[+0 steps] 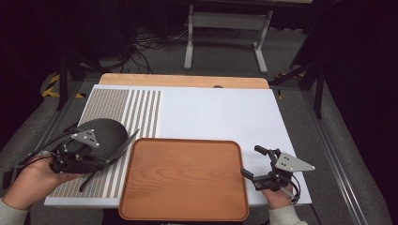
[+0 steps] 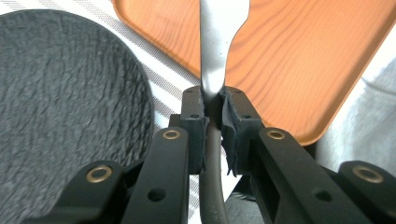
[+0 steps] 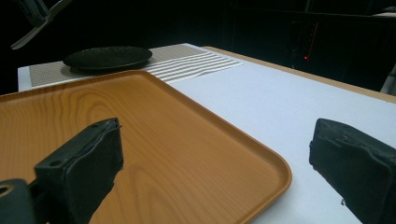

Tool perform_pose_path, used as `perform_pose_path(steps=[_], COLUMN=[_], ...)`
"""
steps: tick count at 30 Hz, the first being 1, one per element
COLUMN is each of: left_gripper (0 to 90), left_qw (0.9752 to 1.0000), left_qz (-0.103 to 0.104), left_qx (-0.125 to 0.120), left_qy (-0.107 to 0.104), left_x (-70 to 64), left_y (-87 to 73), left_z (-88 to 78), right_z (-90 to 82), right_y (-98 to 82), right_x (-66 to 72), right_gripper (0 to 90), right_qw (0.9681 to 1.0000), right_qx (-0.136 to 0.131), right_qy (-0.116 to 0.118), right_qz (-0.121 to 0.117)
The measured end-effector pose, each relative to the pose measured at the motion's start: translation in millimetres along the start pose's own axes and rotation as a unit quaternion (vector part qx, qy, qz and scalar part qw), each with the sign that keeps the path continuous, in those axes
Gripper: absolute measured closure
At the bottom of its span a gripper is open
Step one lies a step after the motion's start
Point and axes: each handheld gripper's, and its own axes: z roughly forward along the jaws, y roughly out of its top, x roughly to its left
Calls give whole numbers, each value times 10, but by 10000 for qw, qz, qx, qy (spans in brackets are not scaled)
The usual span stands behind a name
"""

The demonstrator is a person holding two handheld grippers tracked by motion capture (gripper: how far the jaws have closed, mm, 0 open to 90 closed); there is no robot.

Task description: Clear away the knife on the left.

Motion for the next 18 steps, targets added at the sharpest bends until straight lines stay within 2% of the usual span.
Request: perform_pose_path(steps=[6, 11, 18], left_gripper=[801, 800, 800], left_qw=[9999, 9995, 9981], left_qz=[-76, -236, -378], left_qx=[-98, -140, -308], left_qy=[-94, -147, -372], left_x=[-70, -141, -246], left_y=[82, 144, 181], left_z=[108, 203, 356], right_z=[-6, -7, -5], right_y=[-3, 1, -2], right_x=[-2, 0, -1], right_gripper=[32, 32, 32], right_qw=[10000, 10000, 10000], right_qx=[4, -3, -9], right_qy=[-4, -12, 6], right_qz=[-3, -19, -14])
